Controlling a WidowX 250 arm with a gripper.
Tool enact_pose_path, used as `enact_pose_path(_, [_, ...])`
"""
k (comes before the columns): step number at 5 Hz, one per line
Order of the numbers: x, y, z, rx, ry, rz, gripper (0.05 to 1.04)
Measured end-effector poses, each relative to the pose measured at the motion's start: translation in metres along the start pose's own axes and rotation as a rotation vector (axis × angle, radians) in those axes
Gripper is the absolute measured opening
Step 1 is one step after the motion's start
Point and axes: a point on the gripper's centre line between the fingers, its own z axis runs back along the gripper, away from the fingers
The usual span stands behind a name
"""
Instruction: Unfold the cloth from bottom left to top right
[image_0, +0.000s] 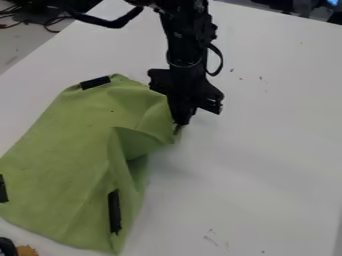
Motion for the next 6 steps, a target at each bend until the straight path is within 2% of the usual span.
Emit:
enact_pose_path(1, [0.002, -0.004, -0.01, -0.003, 0.004, 0.023, 0.063])
enact_pose_path(2, [0.008, -0.01, -0.025, 0.017, -0.006, 0.083, 0.063])
enact_pose_path(3, [0.014, -0.012, -0.028, 0.037, 0.004, 0.098, 0.063])
enact_pose_path(6, [0.04, -0.028, -0.037, 0.082, 0.094, 0.187, 0.063])
